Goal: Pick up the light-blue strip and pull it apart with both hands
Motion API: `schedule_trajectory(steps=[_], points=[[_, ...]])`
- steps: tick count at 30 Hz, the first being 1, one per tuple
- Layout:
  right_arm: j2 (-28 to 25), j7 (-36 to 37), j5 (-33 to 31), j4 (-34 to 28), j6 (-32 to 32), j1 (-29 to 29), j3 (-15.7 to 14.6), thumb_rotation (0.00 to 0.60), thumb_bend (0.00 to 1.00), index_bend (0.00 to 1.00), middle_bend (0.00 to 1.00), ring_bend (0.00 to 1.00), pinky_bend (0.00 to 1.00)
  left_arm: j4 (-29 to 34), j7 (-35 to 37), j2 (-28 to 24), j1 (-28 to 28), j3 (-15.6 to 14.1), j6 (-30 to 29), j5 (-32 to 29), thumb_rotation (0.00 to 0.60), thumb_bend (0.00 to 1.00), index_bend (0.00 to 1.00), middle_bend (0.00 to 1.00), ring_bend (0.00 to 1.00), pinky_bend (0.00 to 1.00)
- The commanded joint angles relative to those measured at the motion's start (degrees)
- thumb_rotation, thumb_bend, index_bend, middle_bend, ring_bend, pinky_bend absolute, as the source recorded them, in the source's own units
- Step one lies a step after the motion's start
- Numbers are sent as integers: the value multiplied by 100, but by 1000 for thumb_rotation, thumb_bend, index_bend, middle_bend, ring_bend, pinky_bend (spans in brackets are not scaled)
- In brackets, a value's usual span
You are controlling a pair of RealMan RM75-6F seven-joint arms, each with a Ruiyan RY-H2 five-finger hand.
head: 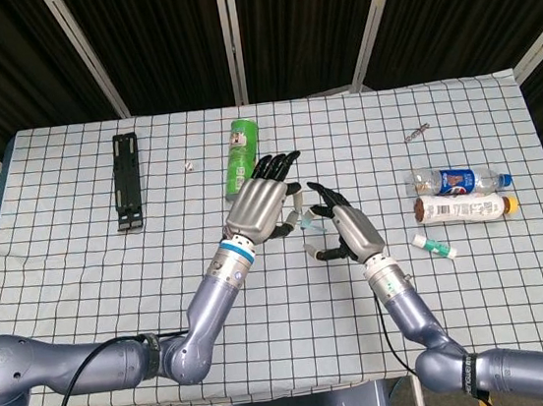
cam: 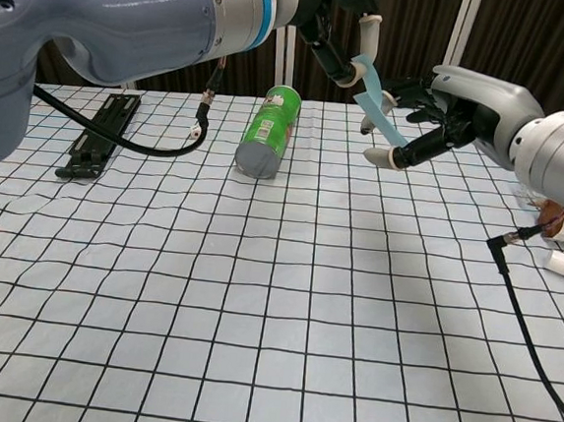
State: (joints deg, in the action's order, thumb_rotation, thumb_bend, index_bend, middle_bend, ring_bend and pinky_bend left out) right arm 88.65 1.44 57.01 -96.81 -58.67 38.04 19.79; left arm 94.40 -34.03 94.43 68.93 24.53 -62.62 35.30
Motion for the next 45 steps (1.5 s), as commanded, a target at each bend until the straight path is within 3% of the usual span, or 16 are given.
schedule_trajectory(steps=[1, 18, 39, 45], points=[[-12, -6, -3, -10, -3, 7, 7, 600, 216, 507, 34, 0, 0, -7, -1, 1, 10, -12, -14, 7, 600, 610, 875, 0, 0, 0], [-110, -90, -130, -40, -31, 39, 26, 600, 226, 526, 33, 0, 0, 124, -57, -23, 53, -62, -125, -59, 600, 611, 877, 0, 0, 0], [-160, -79, -118, -102, -43, 49, -12, 600, 341, 631, 43, 0, 0, 122, -114, 45, 114, -108, -198, -134, 600, 611, 878, 0, 0, 0], [-175, -74, -118, -93, -10, 57, -34, 600, 424, 676, 55, 0, 0, 110, -121, 65, 125, -112, -208, -138, 600, 611, 877, 0, 0, 0]])
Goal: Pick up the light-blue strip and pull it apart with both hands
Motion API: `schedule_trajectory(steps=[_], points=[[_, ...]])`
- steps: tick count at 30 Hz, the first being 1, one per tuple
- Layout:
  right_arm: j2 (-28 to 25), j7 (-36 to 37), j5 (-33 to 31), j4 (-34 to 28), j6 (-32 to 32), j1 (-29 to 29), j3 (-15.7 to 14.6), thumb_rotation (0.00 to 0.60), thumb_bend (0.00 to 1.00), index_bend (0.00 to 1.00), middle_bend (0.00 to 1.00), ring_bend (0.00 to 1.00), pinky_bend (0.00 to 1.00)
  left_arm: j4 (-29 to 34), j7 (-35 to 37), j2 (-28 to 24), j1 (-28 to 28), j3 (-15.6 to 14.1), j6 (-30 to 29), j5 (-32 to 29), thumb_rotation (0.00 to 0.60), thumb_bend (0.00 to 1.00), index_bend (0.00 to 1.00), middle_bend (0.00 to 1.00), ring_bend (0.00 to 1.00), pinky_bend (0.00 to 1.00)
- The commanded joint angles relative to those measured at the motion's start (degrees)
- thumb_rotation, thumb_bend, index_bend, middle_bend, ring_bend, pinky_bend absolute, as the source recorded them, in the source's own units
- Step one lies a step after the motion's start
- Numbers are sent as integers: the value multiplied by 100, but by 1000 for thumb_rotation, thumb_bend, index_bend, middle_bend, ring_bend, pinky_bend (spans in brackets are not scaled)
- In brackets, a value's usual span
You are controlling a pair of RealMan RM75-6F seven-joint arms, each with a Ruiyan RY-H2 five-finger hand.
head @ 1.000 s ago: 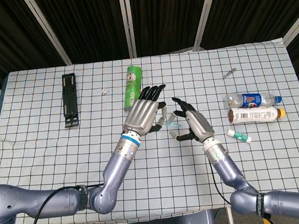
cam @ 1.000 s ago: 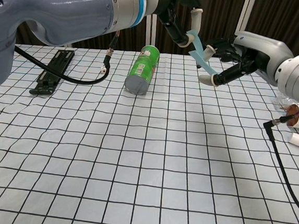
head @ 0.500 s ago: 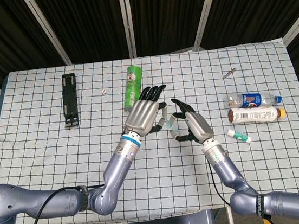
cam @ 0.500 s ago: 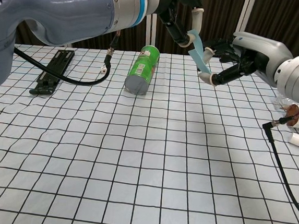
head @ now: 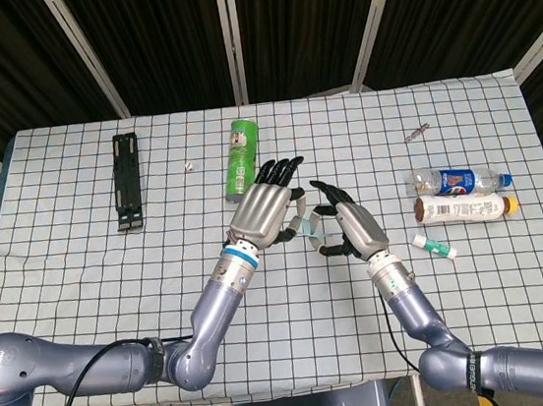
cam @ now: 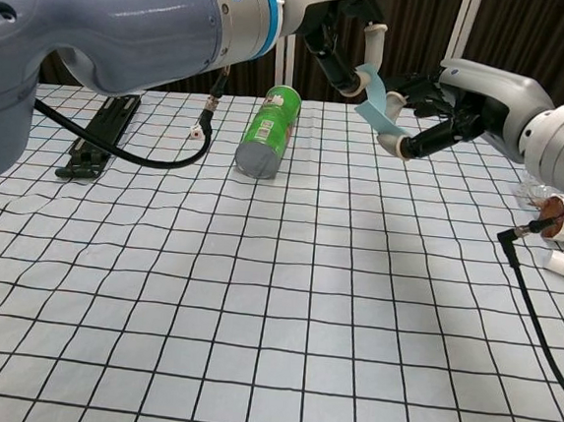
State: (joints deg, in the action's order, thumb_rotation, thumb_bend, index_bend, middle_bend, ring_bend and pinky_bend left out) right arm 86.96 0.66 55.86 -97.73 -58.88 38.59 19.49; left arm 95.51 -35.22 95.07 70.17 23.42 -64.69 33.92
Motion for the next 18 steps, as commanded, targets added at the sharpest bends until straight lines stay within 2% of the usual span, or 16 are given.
schedule_trajectory(steps=[1, 7, 18], points=[[-10, 6, -7, 2, 18, 3, -7, 600, 447, 681, 57, 0, 0, 1, -3, 2, 2, -1, -4, 1, 600, 611, 877, 0, 0, 0], [-29, 33, -17, 15, 71, 9, -29, 600, 532, 705, 70, 0, 0, -6, -6, 0, -6, -25, -8, 19, 600, 611, 878, 0, 0, 0], [-19, -68, -109, 197, 109, -56, -228, 600, 534, 738, 88, 0, 0, 166, 7, -197, -77, 27, -70, 58, 600, 612, 878, 0, 0, 0]])
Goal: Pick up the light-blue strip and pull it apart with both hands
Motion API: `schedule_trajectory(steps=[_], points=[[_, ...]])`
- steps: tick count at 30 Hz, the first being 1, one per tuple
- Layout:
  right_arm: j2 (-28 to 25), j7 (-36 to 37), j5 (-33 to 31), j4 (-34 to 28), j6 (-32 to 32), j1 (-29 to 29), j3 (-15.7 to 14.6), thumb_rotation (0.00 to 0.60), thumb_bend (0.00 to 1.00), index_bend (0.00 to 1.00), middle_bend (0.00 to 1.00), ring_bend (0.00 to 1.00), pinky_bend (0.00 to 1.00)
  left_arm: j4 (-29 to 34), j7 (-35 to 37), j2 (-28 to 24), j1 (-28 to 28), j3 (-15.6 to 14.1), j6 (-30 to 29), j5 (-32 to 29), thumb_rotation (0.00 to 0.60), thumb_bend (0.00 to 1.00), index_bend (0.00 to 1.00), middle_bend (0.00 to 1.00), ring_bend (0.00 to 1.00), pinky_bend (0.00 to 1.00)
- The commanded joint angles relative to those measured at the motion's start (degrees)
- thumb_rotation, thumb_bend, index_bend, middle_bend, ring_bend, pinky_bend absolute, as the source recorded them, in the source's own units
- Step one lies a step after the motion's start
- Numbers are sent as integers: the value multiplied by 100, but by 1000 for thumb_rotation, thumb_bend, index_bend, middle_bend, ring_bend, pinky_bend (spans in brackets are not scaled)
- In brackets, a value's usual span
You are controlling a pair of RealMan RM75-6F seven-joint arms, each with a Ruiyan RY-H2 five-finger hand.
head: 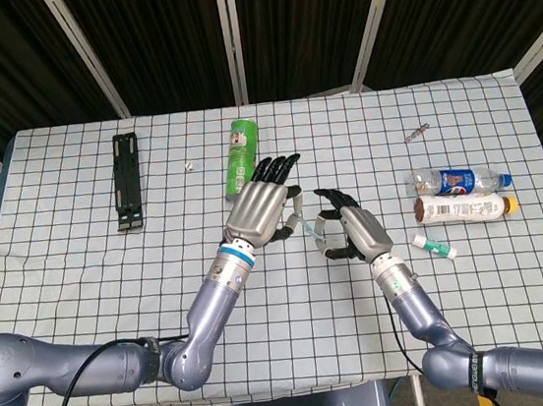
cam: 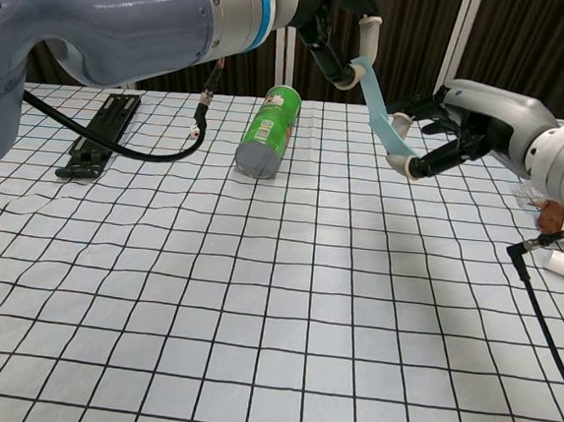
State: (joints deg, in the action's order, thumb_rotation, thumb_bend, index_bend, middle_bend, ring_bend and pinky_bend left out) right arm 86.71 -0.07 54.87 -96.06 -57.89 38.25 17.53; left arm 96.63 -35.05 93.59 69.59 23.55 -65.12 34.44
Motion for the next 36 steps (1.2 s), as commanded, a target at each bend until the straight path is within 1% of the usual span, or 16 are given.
schedule_trajectory(steps=[1, 9, 14, 16, 17, 18, 19, 20, 21, 22, 23, 24, 25, 28, 34, 36], points=[[9, 8, -6, 46, 12, -33, -51, 600, 534, 740, 89, 0, 0, 85, -14, -78, -29, 19, -40, 7, 600, 612, 878, 0, 0, 0], [27, -46, 24, 128, 5, -144, -244, 600, 534, 746, 92, 0, 0, 471, -21, -469, -218, 54, -243, 38, 600, 610, 878, 0, 0, 0], [46, -165, 67, 157, -78, -218, -355, 600, 525, 730, 90, 0, 0, 708, -34, -824, -511, -218, -356, 210, 600, 611, 878, 0, 0, 0], [59, -214, 89, 188, -118, -244, -387, 600, 482, 663, 79, 0, 0, 771, 8, -955, -671, -377, -370, 265, 600, 611, 878, 0, 0, 0], [50, -248, 104, 202, -117, -253, -414, 600, 411, 555, 60, 0, 0, 791, 35, -1011, -753, -466, -373, 297, 600, 611, 875, 0, 0, 0], [29, -295, 118, 209, -111, -258, -443, 600, 348, 459, 43, 0, 0, 812, 67, -1071, -837, -561, -361, 336, 600, 604, 839, 0, 0, 0], [10, -330, 133, 211, -107, -260, -464, 600, 245, 301, 20, 0, 0, 825, 99, -1112, -896, -621, -352, 365, 600, 574, 778, 0, 0, 0], [-10, -365, 153, 211, -107, -263, -483, 600, 158, 164, 5, 0, 0, 836, 141, -1152, -956, -678, -342, 400, 600, 451, 615, 0, 0, 0], [-43, -412, 194, 209, -116, -270, -510, 600, 117, 97, 1, 0, 0, 847, 224, -1209, -1048, -754, -324, 459, 600, 305, 420, 0, 0, 0], [-63, -437, 224, 205, -128, -278, -525, 600, 76, 34, 0, 0, 0, 855, 285, -1249, -1111, -800, -309, 497, 600, 188, 267, 0, 0, 0], [-96, -459, 275, 194, -150, -294, -546, 600, 57, 12, 0, 0, 0, 865, 373, -1310, -1199, -867, -287, 562, 600, 51, 97, 0, 0, 0], [-136, -470, 335, 179, -167, -315, -573, 600, 39, 1, 0, 0, 0, 871, 452, -1379, -1283, -937, -261, 648, 600, 11, 29, 0, 0, 0], [-225, -516, 461, 171, -227, -355, -627, 600, 28, 0, 0, 0, 0, 875, 534, -1483, -1424, -1047, -307, 755, 600, 0, 0, 0, 0, 0], [-519, -405, 969, 96, -467, -564, -805, 600, 20, 0, 0, 0, 0, 1013, 973, -1789, -1874, -1324, -488, 1399, 600, 0, 0, 0, 0, 0], [-971, -73, 1675, 101, -855, -913, -1057, 600, 20, 0, 0, 0, 0, 1029, 1630, -2147, -2554, -1714, -852, 2241, 600, 0, 0, 0, 0, 0], [-1295, 19, 2153, 258, -1291, -1190, -1244, 600, 20, 0, 0, 0, 0, 951, 2003, -2356, -3030, -2013, -1222, 2708, 600, 0, 0, 0, 0, 0]])
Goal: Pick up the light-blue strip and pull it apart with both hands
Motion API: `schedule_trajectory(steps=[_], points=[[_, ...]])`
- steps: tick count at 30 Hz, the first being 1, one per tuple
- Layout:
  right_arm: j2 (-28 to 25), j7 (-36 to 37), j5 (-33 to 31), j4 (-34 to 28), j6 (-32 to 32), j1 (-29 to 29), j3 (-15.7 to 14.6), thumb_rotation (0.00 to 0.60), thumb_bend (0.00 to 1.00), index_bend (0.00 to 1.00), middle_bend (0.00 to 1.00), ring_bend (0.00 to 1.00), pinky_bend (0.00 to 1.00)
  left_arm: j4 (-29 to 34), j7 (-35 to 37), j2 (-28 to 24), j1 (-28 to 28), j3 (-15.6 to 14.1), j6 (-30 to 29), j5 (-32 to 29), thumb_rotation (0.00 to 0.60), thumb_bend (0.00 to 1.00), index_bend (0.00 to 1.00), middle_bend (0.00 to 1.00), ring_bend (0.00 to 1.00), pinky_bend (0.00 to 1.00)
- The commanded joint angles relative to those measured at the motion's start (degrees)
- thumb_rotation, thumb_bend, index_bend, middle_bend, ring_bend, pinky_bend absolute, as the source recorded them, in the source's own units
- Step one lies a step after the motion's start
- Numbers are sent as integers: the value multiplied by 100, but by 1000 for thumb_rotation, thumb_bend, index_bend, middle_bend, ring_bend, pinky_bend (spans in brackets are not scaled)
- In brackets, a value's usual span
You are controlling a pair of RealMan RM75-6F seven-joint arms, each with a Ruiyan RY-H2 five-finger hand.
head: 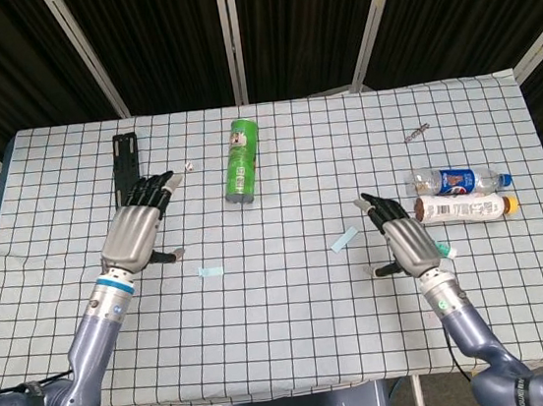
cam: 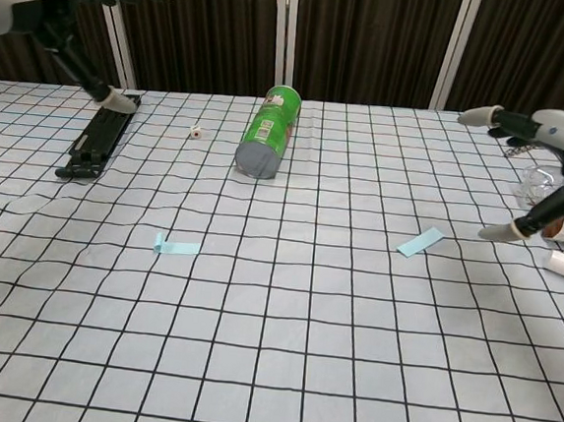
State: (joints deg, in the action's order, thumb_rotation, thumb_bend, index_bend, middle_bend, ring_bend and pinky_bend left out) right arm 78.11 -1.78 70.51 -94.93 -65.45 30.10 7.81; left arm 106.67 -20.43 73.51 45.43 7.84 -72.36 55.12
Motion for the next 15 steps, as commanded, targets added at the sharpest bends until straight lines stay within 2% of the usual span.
schedule_trajectory(steps=[1, 7, 12, 15], points=[[-525, 287, 782, 203, -668, -462, -347, 600, 19, 0, 0, 0, 0, -103, 689, -407, -762, -547, -605, 868, 600, 0, 0, 0, 0, 0], [-996, 444, 1669, 808, -1788, -1108, -664, 600, 0, 0, 0, 0, 0, -453, 1397, -789, -1813, -1132, -1356, 1651, 600, 0, 0, 0, 0, 0], [-1142, 486, 1856, 1096, -2359, -1552, -780, 600, 0, 0, 0, 0, 0, -823, 1746, -845, -2466, -1444, -1836, 2161, 600, 0, 0, 0, 0, 0], [-1191, 531, 1862, 1194, -2509, -1744, -814, 600, 0, 0, 0, 0, 0, -936, 1938, -858, -2705, -1507, -1921, 2335, 600, 0, 0, 0, 0, 0]])
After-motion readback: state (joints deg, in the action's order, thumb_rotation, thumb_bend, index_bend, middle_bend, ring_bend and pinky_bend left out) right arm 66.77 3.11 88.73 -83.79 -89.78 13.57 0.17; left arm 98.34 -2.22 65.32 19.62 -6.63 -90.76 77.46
